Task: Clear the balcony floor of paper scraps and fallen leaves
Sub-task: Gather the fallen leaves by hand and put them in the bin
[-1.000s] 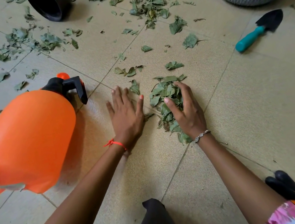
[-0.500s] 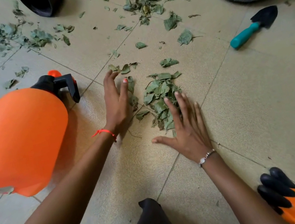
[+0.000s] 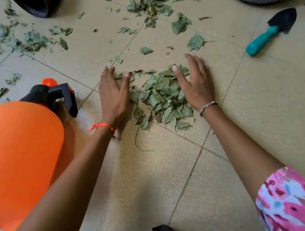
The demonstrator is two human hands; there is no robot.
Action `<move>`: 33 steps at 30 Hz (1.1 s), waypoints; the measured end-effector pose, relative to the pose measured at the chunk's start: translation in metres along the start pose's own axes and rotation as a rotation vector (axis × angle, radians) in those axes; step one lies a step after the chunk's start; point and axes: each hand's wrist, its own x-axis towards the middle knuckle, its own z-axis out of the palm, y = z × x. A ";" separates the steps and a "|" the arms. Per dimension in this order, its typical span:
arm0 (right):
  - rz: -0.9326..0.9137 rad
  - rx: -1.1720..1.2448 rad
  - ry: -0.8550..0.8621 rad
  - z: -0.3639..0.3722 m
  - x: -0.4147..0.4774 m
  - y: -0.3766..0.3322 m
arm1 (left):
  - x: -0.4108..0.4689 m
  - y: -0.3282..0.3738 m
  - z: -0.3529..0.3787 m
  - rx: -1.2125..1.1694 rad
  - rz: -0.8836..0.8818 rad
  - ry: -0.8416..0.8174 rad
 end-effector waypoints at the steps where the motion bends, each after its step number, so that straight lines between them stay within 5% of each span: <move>1: -0.009 -0.032 -0.070 0.000 0.006 -0.001 | 0.008 0.001 0.002 0.032 -0.008 -0.030; 4: -0.096 0.221 -0.284 0.000 0.014 -0.009 | 0.015 0.004 0.008 0.046 0.086 -0.126; 7: -0.180 0.453 -0.311 -0.001 0.026 -0.021 | 0.017 0.002 0.008 0.001 0.103 -0.116; 16: -0.339 -0.057 -0.459 0.035 0.081 -0.036 | 0.056 0.000 0.016 0.211 0.104 -0.113; 20: -0.242 0.466 -0.565 0.021 0.076 -0.024 | 0.046 0.003 0.006 -0.276 0.051 -0.128; 23: -0.117 0.872 -0.267 0.007 0.073 -0.016 | 0.043 0.002 0.004 -0.511 0.039 -0.084; 26: -0.071 0.551 -0.032 0.004 0.076 -0.014 | 0.047 -0.001 0.006 -0.348 0.090 -0.091; 29: -0.141 0.043 -0.289 0.008 0.076 -0.014 | 0.050 -0.002 0.010 -0.028 0.138 -0.147; 31: -0.211 0.094 -0.431 0.008 0.070 -0.019 | 0.049 -0.001 0.011 0.085 0.182 -0.185; 33: -0.178 0.384 -0.358 0.003 0.064 -0.021 | 0.047 -0.002 0.010 0.067 0.221 -0.217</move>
